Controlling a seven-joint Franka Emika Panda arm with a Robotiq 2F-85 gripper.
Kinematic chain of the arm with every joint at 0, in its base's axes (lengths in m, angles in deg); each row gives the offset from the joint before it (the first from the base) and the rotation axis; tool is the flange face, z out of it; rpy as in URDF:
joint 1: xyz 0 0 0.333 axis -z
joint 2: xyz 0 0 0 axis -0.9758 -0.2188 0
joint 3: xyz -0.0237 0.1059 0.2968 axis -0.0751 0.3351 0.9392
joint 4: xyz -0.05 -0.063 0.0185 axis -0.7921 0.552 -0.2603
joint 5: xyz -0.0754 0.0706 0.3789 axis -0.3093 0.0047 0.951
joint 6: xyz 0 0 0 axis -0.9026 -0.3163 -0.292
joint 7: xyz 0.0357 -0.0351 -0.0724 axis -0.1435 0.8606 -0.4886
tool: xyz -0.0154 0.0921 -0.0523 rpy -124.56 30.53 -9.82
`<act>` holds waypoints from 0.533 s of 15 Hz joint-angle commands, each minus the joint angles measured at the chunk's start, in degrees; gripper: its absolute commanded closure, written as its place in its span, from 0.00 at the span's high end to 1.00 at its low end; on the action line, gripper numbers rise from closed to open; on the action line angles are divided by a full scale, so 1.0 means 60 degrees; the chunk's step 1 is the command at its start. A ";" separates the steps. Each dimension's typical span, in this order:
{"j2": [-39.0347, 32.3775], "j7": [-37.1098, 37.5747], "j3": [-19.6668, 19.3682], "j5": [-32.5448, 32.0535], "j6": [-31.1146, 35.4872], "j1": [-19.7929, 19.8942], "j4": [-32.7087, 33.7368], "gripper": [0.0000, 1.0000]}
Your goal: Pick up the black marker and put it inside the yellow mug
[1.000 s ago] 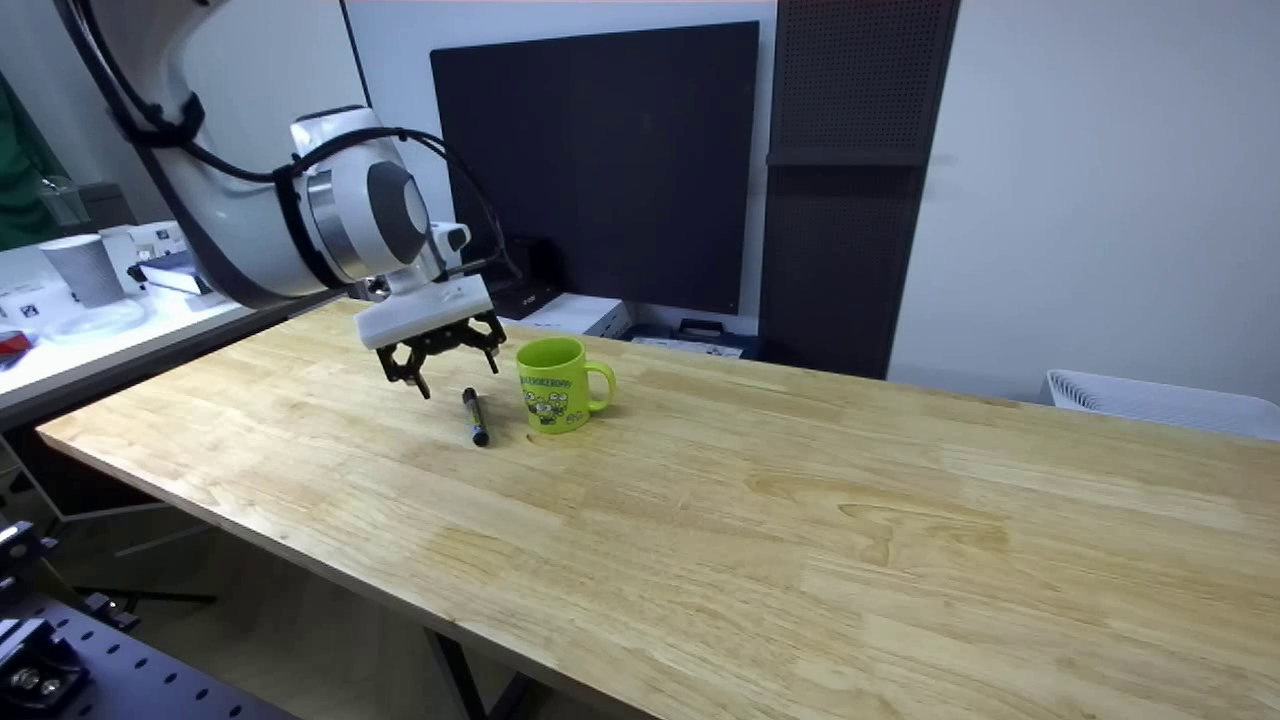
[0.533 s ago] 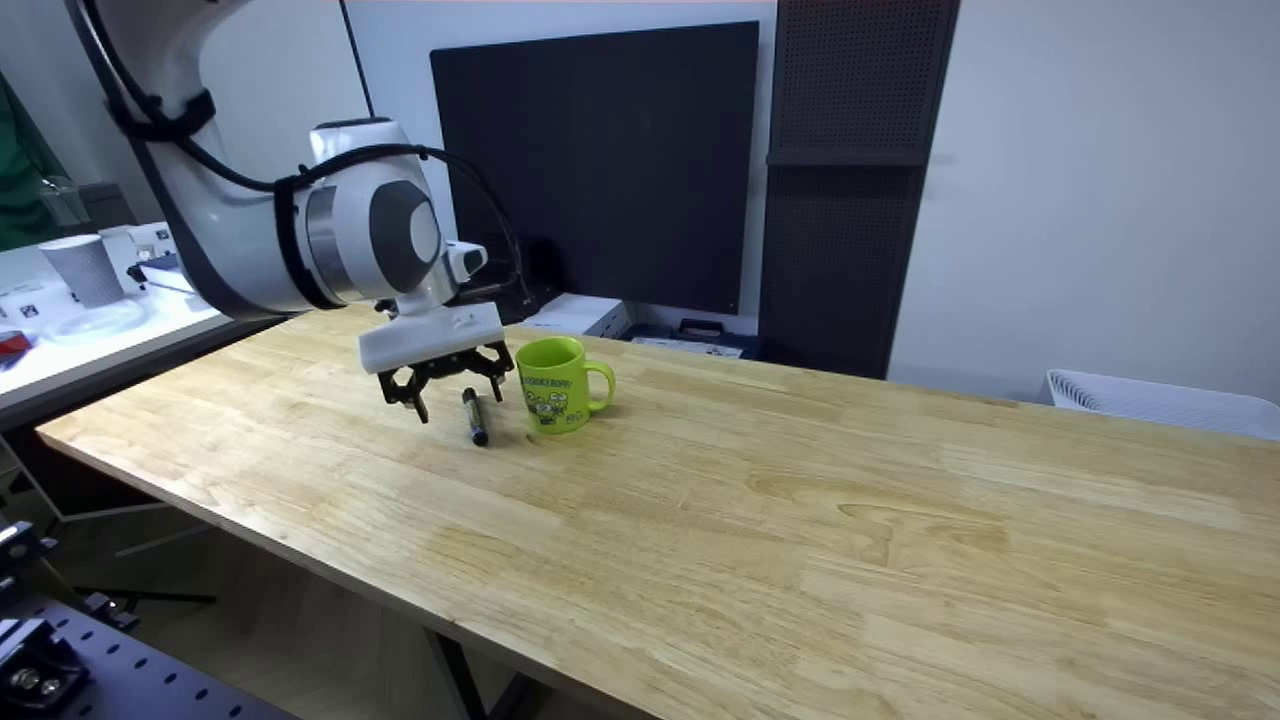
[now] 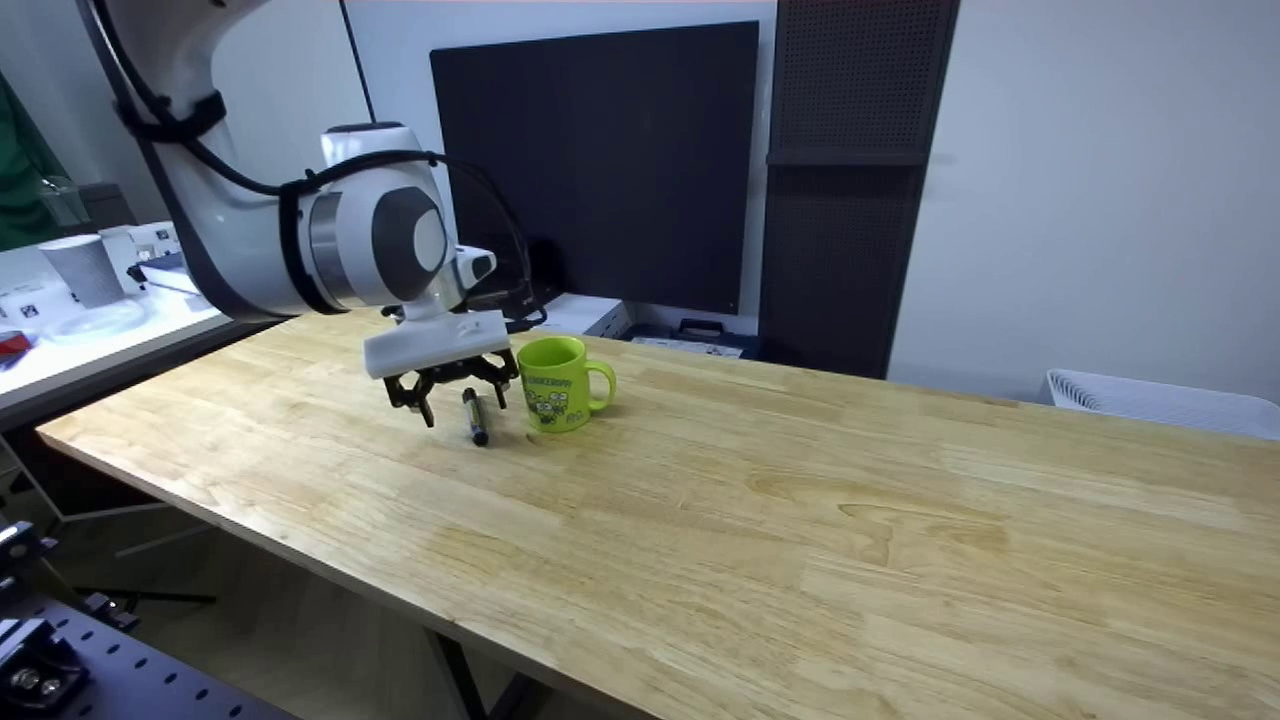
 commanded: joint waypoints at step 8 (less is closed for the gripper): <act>-0.0771 -0.0034 -0.0188 0.0369 -0.0616 -0.0553 0.1268 0.18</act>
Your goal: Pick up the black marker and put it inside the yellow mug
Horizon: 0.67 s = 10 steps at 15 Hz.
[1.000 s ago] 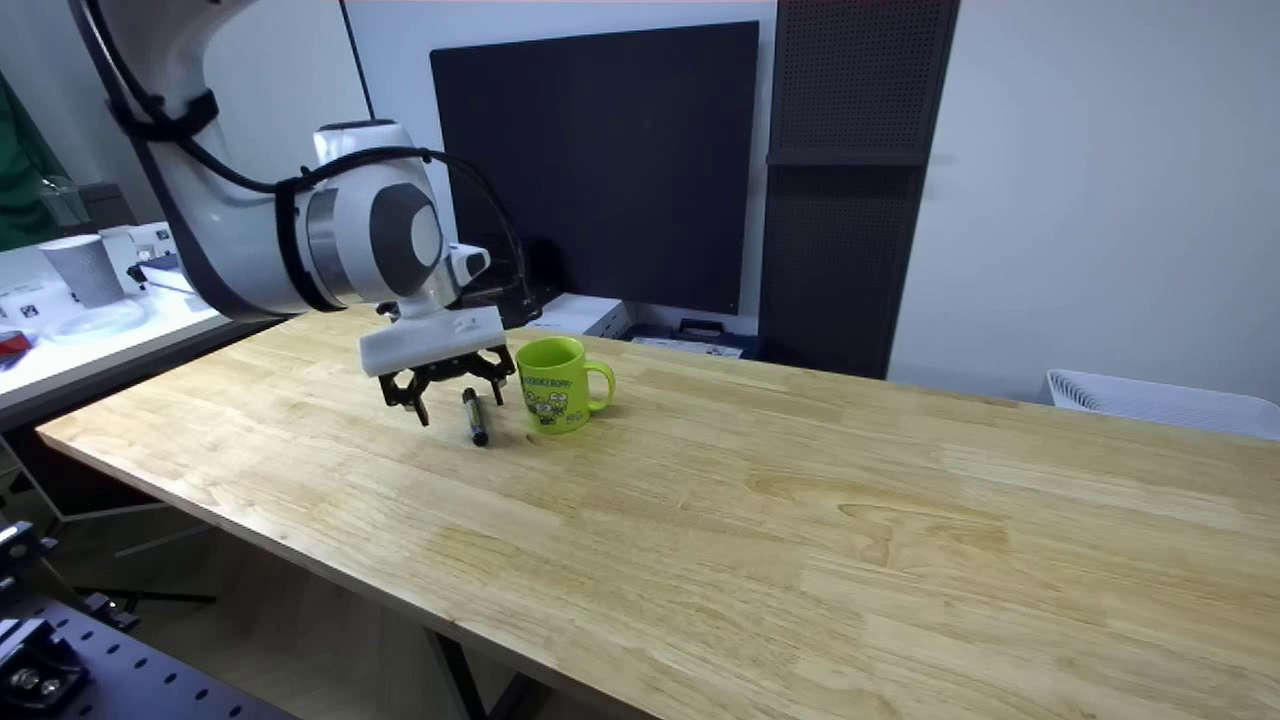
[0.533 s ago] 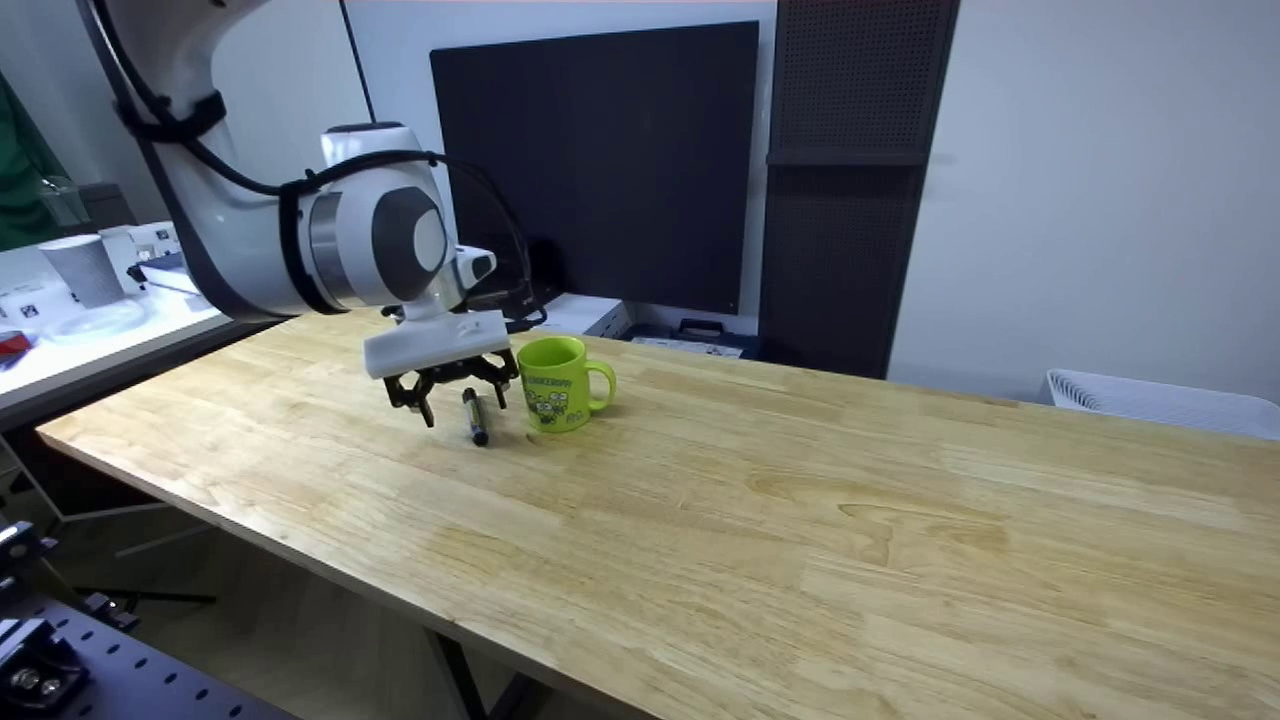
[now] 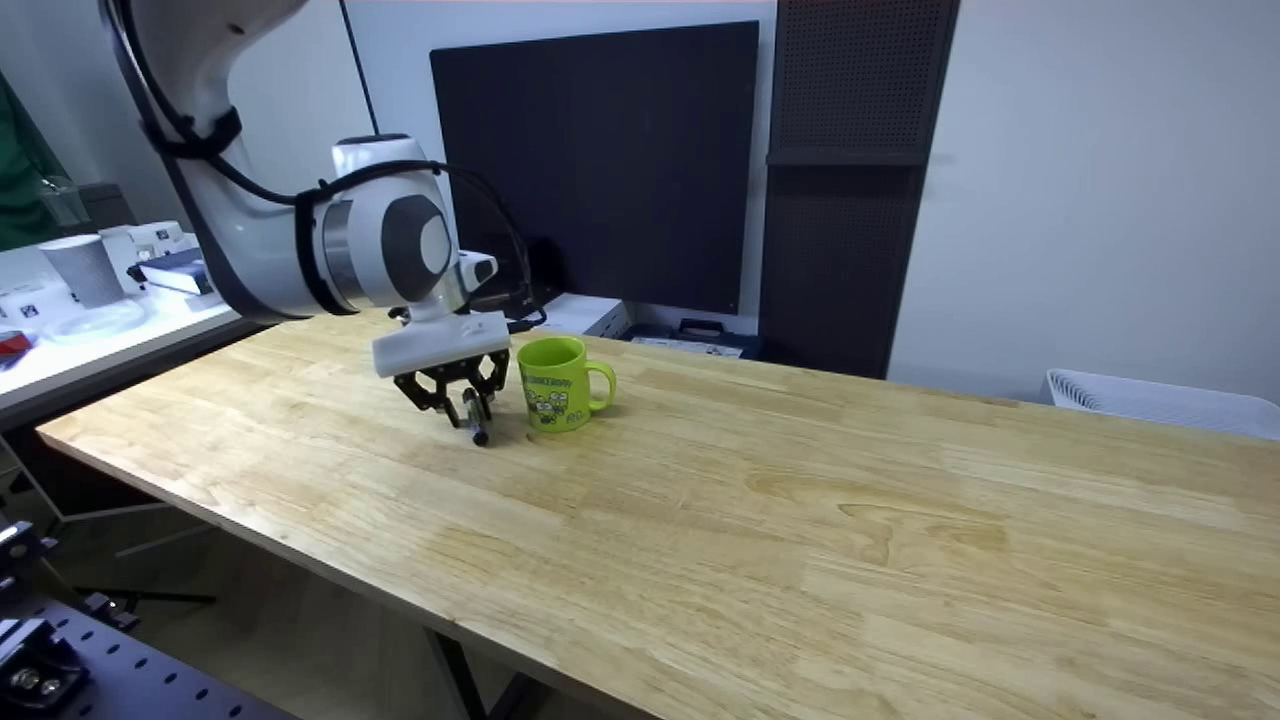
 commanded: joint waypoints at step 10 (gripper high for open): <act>0.1799 0.1068 -0.1555 0.0241 -0.1046 -0.1972 -0.0287 0.05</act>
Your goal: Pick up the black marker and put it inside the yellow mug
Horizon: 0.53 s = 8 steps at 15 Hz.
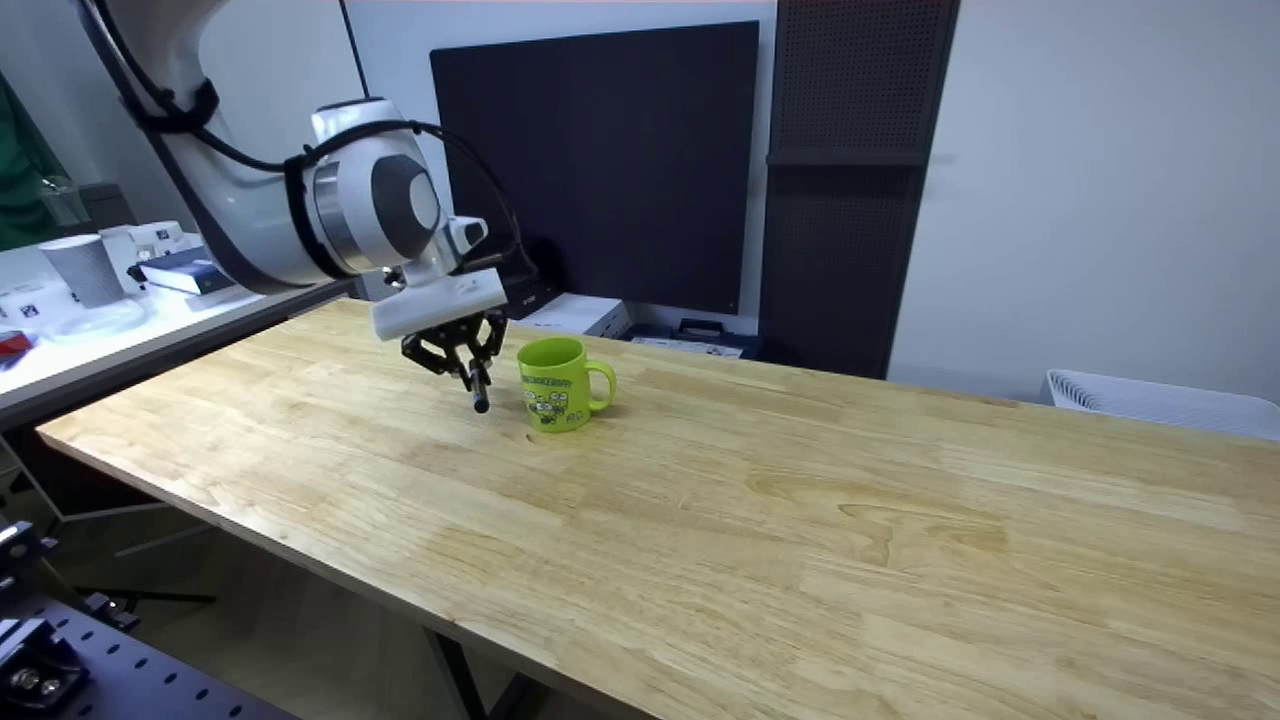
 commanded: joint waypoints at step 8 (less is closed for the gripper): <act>0.4228 0.0044 0.1635 0.2432 -0.1855 0.1382 -0.2423 0.05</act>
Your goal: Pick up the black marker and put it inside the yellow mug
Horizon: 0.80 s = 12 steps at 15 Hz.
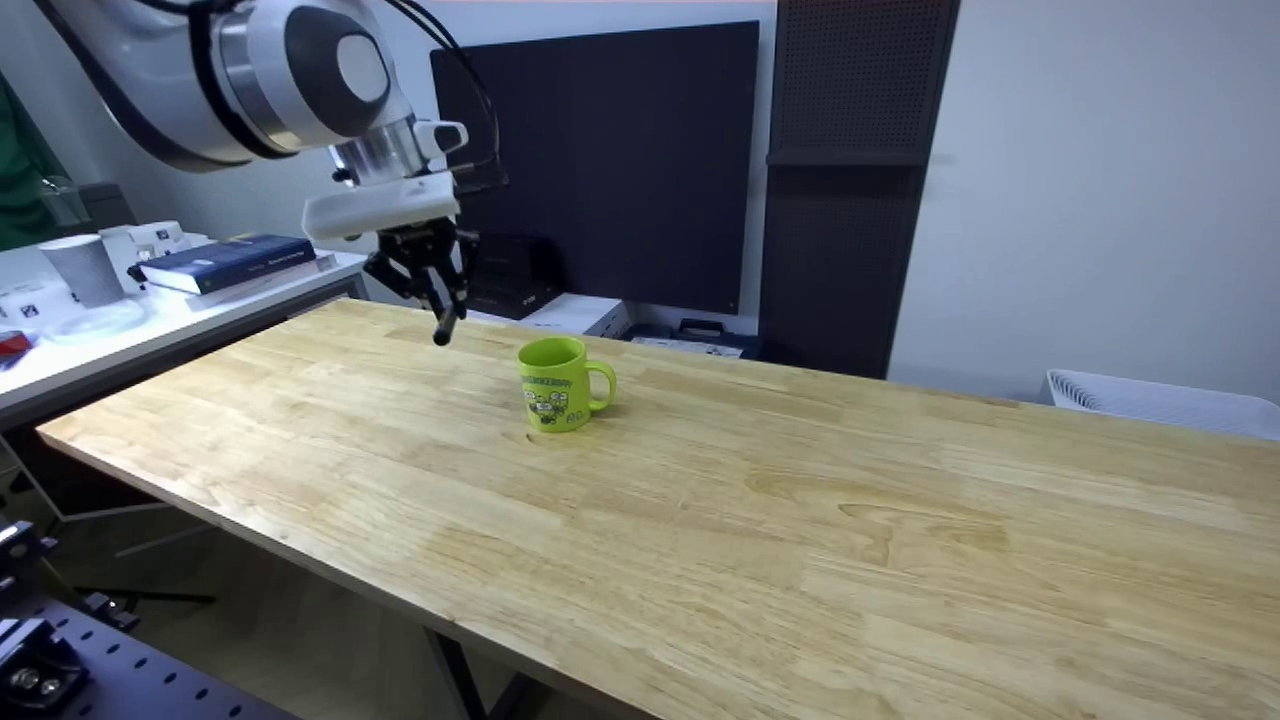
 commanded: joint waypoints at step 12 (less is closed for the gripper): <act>0.0678 -0.1289 0.1718 0.3672 -0.3219 0.1899 0.0335 0.05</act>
